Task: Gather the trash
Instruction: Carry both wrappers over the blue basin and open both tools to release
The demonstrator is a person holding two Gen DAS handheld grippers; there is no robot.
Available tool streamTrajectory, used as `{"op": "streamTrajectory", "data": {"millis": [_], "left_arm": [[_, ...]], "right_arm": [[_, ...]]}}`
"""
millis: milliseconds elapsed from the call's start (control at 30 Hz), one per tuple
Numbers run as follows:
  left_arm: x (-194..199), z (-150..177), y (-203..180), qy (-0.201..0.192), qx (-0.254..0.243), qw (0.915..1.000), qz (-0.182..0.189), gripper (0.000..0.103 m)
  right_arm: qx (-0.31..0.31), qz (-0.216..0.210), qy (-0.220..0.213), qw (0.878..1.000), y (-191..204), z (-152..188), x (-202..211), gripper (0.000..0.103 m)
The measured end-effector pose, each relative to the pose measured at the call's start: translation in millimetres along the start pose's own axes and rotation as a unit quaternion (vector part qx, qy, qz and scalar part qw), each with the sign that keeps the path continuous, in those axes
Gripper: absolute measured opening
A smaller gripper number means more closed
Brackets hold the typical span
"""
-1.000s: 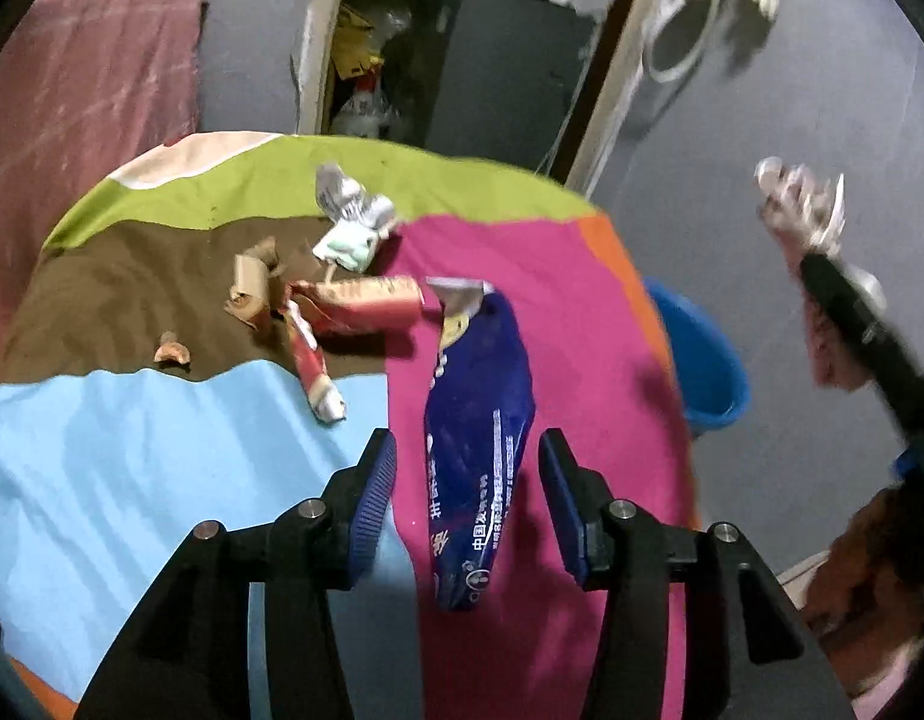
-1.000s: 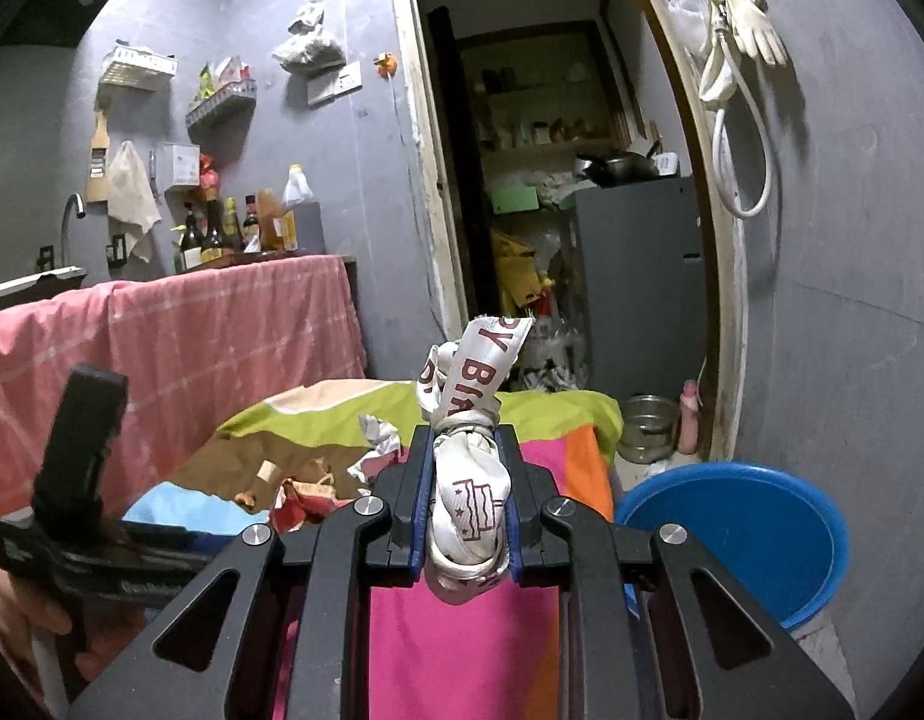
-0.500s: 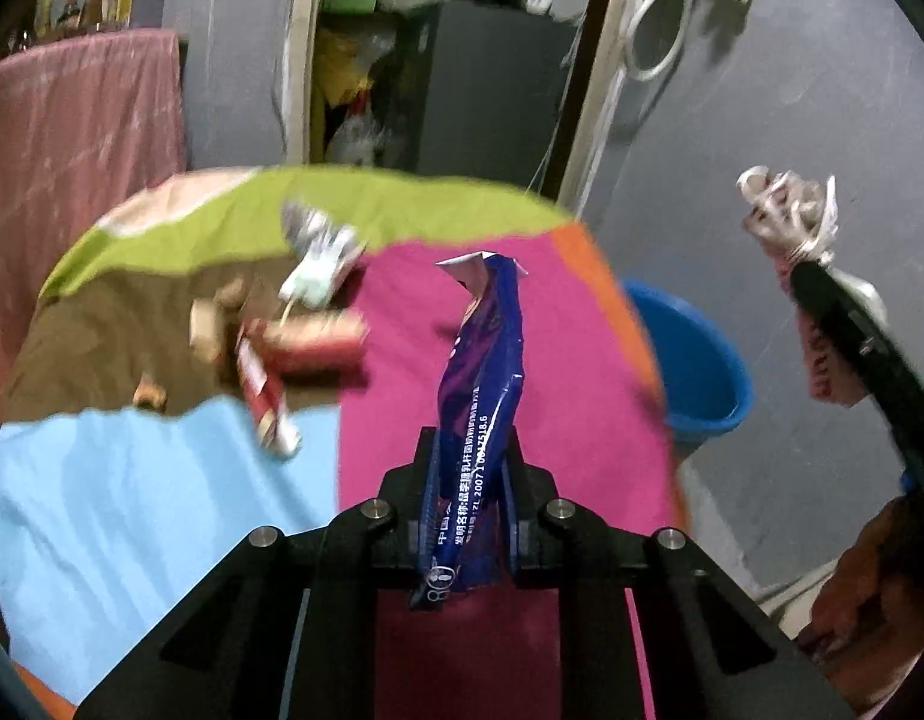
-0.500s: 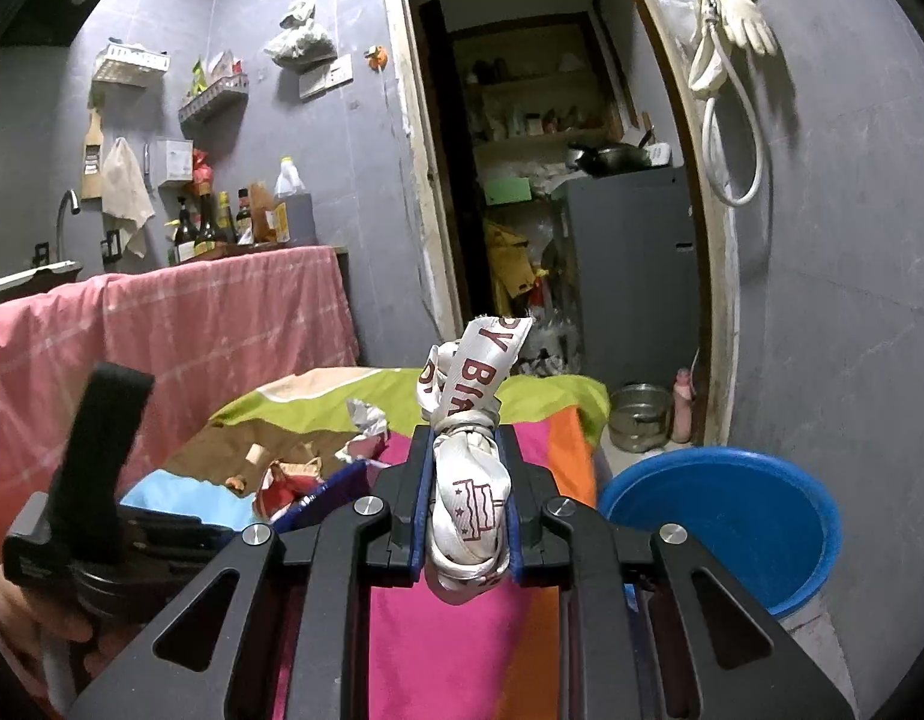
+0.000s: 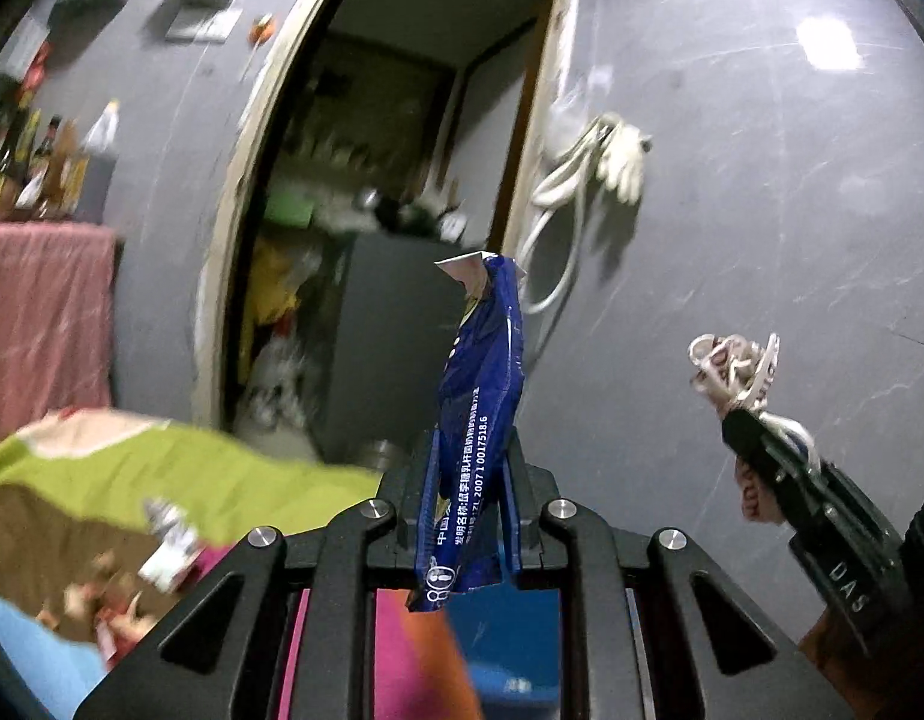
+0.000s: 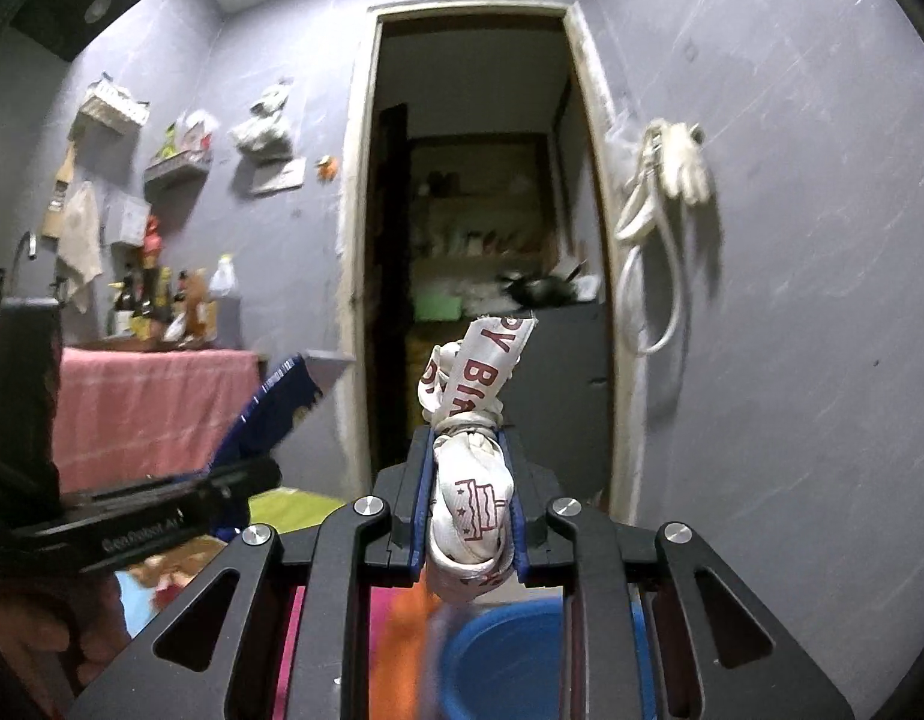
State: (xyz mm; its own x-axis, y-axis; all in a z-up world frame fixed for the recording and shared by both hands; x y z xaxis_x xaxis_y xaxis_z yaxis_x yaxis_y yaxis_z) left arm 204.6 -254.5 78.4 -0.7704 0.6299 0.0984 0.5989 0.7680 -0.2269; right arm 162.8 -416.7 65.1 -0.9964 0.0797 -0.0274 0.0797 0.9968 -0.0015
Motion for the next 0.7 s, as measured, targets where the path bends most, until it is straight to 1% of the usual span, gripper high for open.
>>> {"op": "streamTrajectory", "data": {"millis": [100,167,267,367,467,500,567,633,700], "left_arm": [[-18,-1,-11,-0.017,-0.008,0.9998,0.01,0.015],[-36,1,-14,-0.013,-0.005,0.9998,0.013,0.015],[-62,9,-15,0.002,-0.002,0.9999,0.015,0.015],[-87,18,-14,0.032,0.0,0.9993,0.018,0.015],[-113,33,-11,0.076,0.017,0.9967,0.021,0.015],[-122,39,-8,0.091,0.025,0.9952,0.024,0.015],[-134,50,-5,0.12,0.037,0.9918,0.027,0.015],[-145,60,-1,0.149,0.051,0.9871,0.03,0.016],[-153,69,2,0.168,0.062,0.9833,0.033,0.016]], "right_arm": [[0.009,0.025,-0.011,1.0,-16,2,-5,0.02],[0.007,0.037,-0.009,0.999,-28,6,-12,0.02],[0.004,0.053,0.004,0.999,-45,16,-25,0.02],[-0.004,0.062,0.03,0.998,-59,34,-41,0.02],[-0.018,0.064,0.066,0.996,-70,53,-56,0.02],[-0.022,0.063,0.086,0.994,-74,62,-64,0.02],[-0.027,0.063,0.112,0.991,-79,73,-73,0.02],[-0.033,0.06,0.134,0.989,-83,82,-80,0.021],[-0.038,0.061,0.151,0.986,-86,89,-85,0.021]]}}
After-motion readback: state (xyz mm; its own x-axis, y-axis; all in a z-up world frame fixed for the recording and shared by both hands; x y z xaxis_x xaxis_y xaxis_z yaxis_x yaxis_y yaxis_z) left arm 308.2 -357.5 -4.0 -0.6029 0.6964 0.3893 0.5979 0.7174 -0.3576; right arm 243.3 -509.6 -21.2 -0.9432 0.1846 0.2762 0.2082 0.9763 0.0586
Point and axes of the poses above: each gripper's, at about its wrist camera, not at the fingertips, and x roughly against the way its jaws point, y to its left, z to its underside, the point moved 2 cm from there along -x, roughly the way its jaws point, and after that the axes turned 8 degrees about z, right-handed, at the moved point
